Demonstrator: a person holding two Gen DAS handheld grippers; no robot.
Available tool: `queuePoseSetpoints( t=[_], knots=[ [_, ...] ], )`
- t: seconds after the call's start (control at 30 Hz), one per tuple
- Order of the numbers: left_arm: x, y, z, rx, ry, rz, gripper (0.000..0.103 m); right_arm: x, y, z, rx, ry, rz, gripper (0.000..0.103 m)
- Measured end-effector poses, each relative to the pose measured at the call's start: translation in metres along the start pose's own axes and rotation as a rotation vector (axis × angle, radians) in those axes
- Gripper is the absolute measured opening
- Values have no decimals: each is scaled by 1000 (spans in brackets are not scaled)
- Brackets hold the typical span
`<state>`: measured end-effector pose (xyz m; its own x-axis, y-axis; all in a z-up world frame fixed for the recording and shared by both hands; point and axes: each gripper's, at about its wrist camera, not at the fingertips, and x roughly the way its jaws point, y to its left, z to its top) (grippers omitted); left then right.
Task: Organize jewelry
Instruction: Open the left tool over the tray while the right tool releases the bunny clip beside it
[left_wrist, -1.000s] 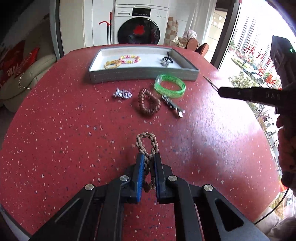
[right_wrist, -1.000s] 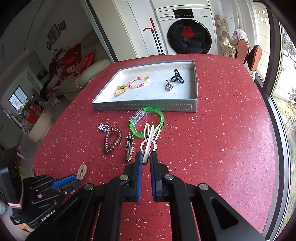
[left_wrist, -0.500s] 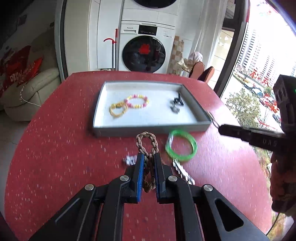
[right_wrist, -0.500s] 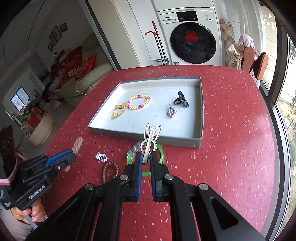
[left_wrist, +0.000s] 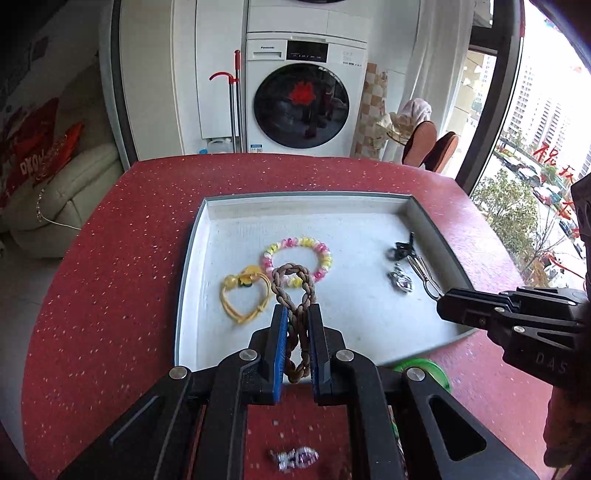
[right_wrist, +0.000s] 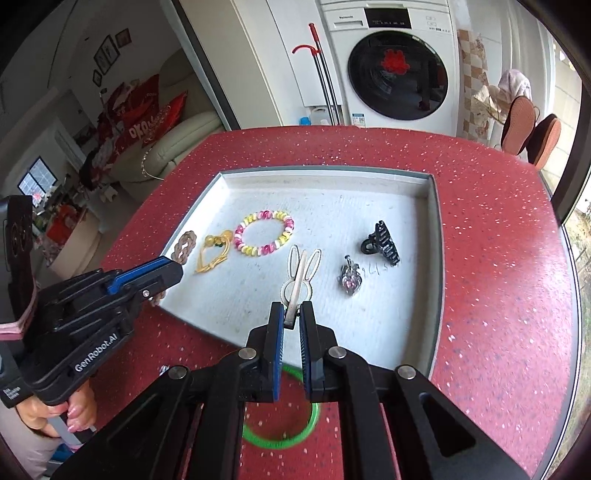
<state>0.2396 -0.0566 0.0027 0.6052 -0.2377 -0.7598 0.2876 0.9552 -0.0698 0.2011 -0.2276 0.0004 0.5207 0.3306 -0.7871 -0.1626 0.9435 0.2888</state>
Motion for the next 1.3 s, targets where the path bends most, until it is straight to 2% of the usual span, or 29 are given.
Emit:
queuePoseSetpoints(
  t=[0.3, 0.47, 0.77, 0.97, 1.07, 1.13, 1.17, 1.2, 1.23, 1.27, 1.3],
  knots=[
    [47, 5, 8, -10, 61, 23, 29, 44, -11, 17, 15, 53, -22, 9],
    [62, 0, 7, 16, 77, 49, 29, 59, -13, 19, 11, 68, -51, 9],
    [72, -4, 6, 39, 86, 85, 29, 65, -18, 21, -1, 78, -84, 9],
    [72, -8, 6, 68, 79, 120, 29, 65, -19, 21, 21, 82, -75, 10],
    [64, -8, 7, 54, 49, 106, 29, 61, -19, 22, 24, 75, -69, 13],
    [59, -9, 9, 52, 40, 102, 29, 57, -19, 22, 32, 66, -61, 23],
    [59, -9, 10, 52, 36, 106, 35, 53, -19, 23, 39, 56, -56, 35],
    [56, -10, 10, 52, 28, 112, 59, 49, -19, 23, 45, 46, -52, 41],
    [52, -10, 10, 50, 9, 124, 91, 44, -19, 23, 53, 37, -46, 42],
    [47, -9, 10, 46, -20, 135, 100, 39, -19, 23, 62, 27, -37, 42],
    [41, -9, 10, 46, -47, 137, 100, 35, -19, 22, 69, 20, -32, 42]
  ],
)
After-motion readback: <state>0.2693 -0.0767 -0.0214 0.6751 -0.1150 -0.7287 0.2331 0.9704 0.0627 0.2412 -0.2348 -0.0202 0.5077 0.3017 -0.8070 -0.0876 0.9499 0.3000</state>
